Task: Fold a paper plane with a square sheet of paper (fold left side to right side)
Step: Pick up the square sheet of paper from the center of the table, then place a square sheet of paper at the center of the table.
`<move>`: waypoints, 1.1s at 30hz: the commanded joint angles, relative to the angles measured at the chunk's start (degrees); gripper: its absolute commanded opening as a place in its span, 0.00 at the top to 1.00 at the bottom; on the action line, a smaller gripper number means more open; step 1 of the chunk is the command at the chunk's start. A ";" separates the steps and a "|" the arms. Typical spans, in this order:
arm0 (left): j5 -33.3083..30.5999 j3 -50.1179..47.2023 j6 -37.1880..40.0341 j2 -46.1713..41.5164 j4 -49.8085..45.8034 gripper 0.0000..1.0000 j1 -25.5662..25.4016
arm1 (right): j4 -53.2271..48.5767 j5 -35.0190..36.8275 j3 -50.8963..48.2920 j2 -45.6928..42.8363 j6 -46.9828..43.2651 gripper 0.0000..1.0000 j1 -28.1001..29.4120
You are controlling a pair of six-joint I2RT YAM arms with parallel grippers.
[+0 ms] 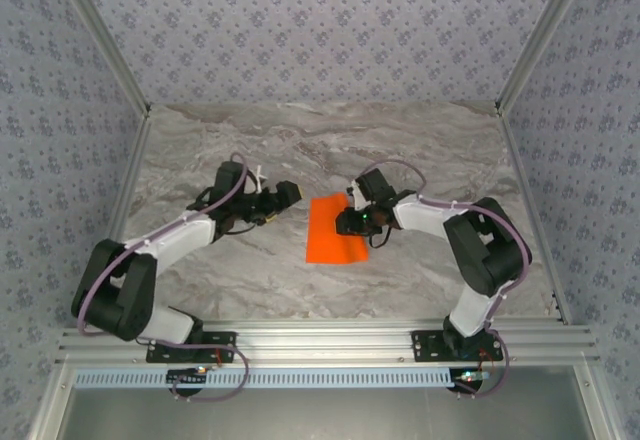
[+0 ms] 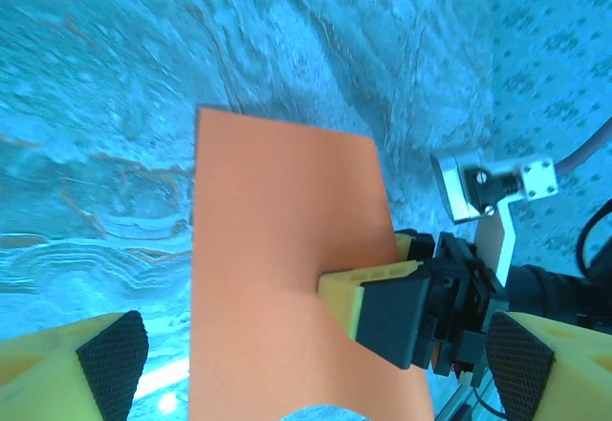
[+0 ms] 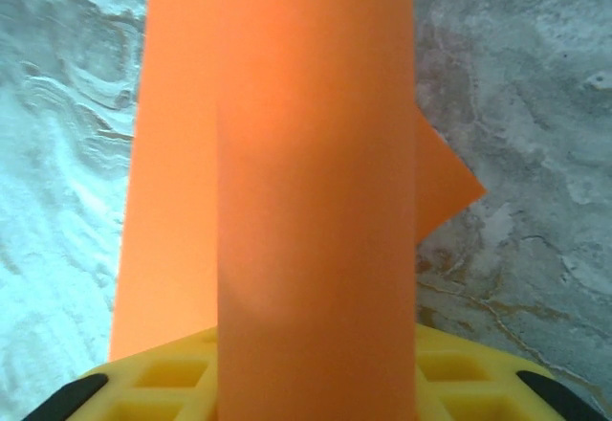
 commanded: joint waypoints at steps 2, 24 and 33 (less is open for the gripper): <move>6.22 -2.28 1.75 -4.18 0.93 0.05 4.34 | 13.14 -11.64 -4.95 -4.91 3.54 0.67 -3.48; 22.83 4.86 0.00 -9.64 18.36 0.02 4.37 | 22.84 -35.28 -5.25 -31.50 15.00 0.72 -18.46; 26.85 14.17 3.46 -6.81 24.39 0.02 -2.65 | 19.31 -36.31 5.88 -37.34 17.22 0.72 -14.31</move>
